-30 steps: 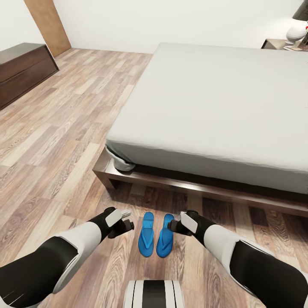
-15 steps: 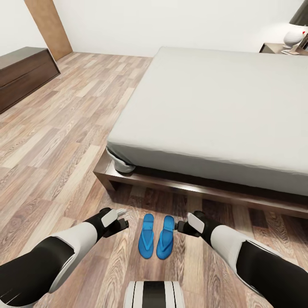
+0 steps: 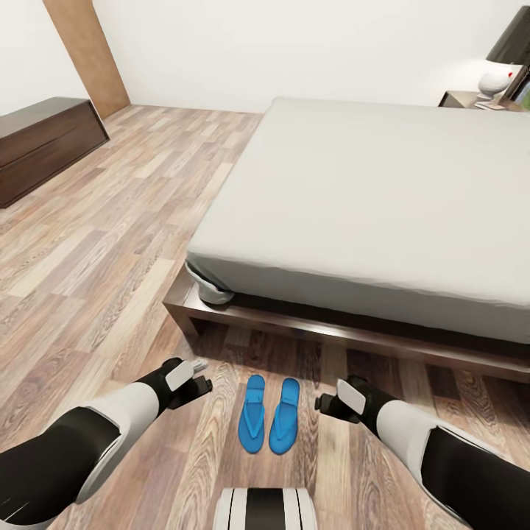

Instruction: In the bedroom, move the book from the bed onto either nightstand, and place the two sandals side by side next to the bed.

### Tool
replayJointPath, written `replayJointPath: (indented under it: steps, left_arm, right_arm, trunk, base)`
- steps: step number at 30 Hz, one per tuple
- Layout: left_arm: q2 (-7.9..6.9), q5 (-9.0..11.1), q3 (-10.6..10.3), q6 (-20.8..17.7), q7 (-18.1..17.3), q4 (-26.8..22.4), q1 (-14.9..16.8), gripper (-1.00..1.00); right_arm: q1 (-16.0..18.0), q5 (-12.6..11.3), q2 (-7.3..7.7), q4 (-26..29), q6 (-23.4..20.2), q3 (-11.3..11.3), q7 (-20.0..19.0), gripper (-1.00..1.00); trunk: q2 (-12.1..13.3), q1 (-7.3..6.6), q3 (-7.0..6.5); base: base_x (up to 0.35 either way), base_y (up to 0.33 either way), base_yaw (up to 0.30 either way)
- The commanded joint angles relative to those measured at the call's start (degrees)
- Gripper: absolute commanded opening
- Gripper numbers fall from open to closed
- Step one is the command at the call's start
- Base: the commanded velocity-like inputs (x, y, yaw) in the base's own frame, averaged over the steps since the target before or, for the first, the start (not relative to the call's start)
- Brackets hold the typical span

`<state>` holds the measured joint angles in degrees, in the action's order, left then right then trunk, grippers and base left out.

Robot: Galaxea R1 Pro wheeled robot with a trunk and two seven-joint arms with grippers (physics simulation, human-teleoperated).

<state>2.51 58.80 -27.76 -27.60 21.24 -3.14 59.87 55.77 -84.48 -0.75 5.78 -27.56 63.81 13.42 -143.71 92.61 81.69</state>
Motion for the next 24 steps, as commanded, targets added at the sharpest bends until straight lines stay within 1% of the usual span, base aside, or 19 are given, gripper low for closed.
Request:
replayJointPath:
  steps: [1, 3, 7, 8, 14, 23, 24]
  left_arm:
    - [-0.02, 0.6, -0.5, -0.2, 0.4, -0.1, 0.0, 1.00]
    - [-0.15, 0.6, -0.5, -0.2, 0.4, -0.1, -0.2, 1.00]
    - [-0.31, 0.6, -0.5, 0.0, 0.3, -0.1, -0.5, 1.00]
    - [-0.68, 0.6, -0.5, 0.9, 0.2, -0.1, -1.1, 1.00]
    - [-1.21, 0.6, -0.5, 2.3, -0.4, -0.1, -2.0, 1.00]
    - [-1.48, 0.5, -0.5, 3.0, -2.2, 0.0, -3.6, 1.00]
    - [-1.52, 0.5, -0.5, 3.2, -2.6, 0.0, -4.7, 1.00]
  right_arm:
    - [0.0, -0.6, 0.02, 0.1, -0.1, 0.4, 0.4, 1.00]
    - [-0.6, -0.5, 0.37, 0.1, -0.1, 0.4, 0.4, 1.00]
    - [-1.4, -0.5, 0.95, 0.1, -0.1, 0.4, 0.4, 1.00]
    - [-2.1, -0.5, 1.39, 0.1, -0.1, 0.4, 0.4, 1.00]
    - [-3.3, -0.5, 2.18, 0.1, -0.1, 0.4, 0.4, 1.00]
    - [-5.4, -0.5, 3.60, 0.1, -0.1, 0.4, -0.1, 1.00]
    - [-6.4, -0.5, 4.43, 0.1, -0.1, 0.4, -1.1, 1.00]
  trunk:
    - [0.0, -0.03, -0.19]
    - [0.0, -0.08, -0.64]
    - [0.0, -0.08, -0.64]
    - [0.0, -0.08, -0.64]
    - [0.0, -0.08, -0.64]
    - [0.1, -0.32, -2.63]
    - [0.2, -0.34, -2.85]
  base:
    - [0.000, 0.000, 0.000]
    - [0.000, 0.000, 0.000]
    - [0.000, 0.000, 0.000]
    - [0.000, 0.000, 0.000]
    - [0.000, 0.000, 0.000]
    - [0.000, 0.000, 0.000]
    - [0.000, 0.000, 0.000]
